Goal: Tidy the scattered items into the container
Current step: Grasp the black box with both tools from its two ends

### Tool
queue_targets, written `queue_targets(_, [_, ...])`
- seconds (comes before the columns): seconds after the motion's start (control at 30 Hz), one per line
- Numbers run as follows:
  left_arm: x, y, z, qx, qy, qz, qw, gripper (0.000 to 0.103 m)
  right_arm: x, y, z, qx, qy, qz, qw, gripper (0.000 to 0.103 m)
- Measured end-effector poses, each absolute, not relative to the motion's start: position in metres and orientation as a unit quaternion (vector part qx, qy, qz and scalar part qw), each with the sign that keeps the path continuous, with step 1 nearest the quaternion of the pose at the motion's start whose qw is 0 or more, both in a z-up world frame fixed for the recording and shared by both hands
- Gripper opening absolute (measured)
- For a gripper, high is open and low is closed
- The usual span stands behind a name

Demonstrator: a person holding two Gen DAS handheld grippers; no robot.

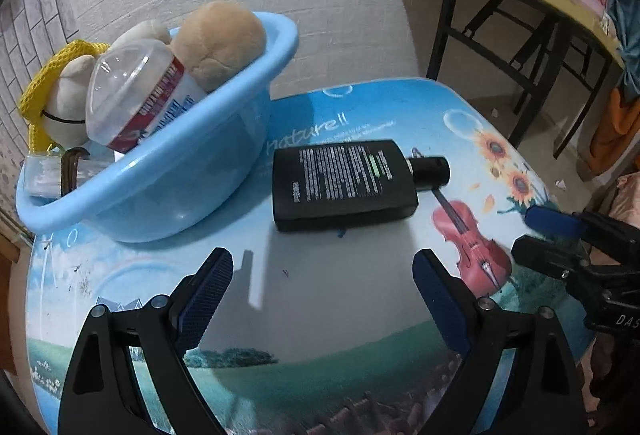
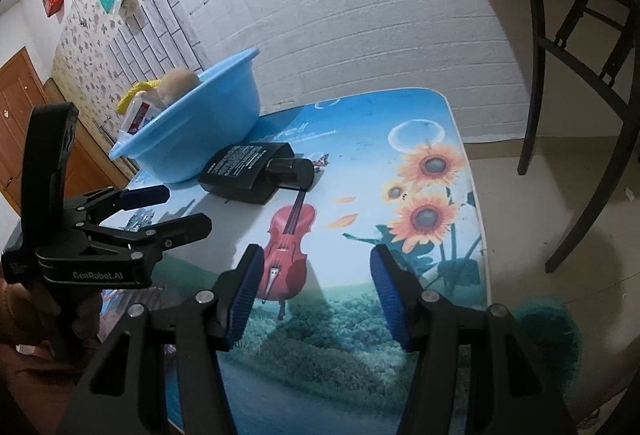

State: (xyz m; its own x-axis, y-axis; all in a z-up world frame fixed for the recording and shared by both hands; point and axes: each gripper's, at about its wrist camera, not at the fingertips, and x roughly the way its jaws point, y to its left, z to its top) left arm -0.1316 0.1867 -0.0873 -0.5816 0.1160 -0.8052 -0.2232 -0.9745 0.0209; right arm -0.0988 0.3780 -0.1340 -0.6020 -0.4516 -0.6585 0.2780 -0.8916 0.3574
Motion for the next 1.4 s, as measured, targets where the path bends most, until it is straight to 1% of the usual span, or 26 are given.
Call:
queue_targets(0.17, [-0.14,0.183,-0.088,-0.446,0.07,0.886,0.108,0.092,-0.11,0.37,-0.132,0.416,-0.122,-0.872,0.229,0.055])
queue_targets(0.33, [-0.153,0.176,-0.092,-0.453,0.047,0.882,0.122,0.092,-0.124,0.358,-0.125,0.417,-0.116,-0.868,0.245,0.055])
queue_targets(0.43, [-0.16,0.176,-0.094,-0.462,0.04,0.877,0.128,0.092,-0.135,0.357,-0.124,0.421,-0.138,-0.861,0.251,0.055])
queue_targets(0.57, [-0.162,0.179,-0.092,-0.449,0.037,0.879,0.158,0.093,-0.145,0.357,-0.121,0.42,-0.147,-0.865,0.233,0.055])
queue_targets(0.67, [-0.166,0.18,-0.095,-0.451,0.04,0.877,0.159,0.093,-0.152,0.353,-0.118,0.419,-0.147,-0.865,0.233,0.055])
queue_targets(0.77, [-0.173,0.182,-0.099,-0.455,0.036,0.875,0.16,0.093,-0.161,0.342,-0.118,0.424,-0.14,-0.864,0.234,0.055])
queue_targets(1.1, [-0.18,0.202,-0.108,-0.463,0.075,0.866,0.174,0.097,-0.179,0.318,-0.128,0.449,-0.127,-0.858,0.215,0.056])
queue_targets(1.4, [-0.182,0.199,-0.108,-0.466,0.057,0.866,0.171,0.097,-0.184,0.31,-0.127,0.444,-0.093,-0.869,0.197,0.056])
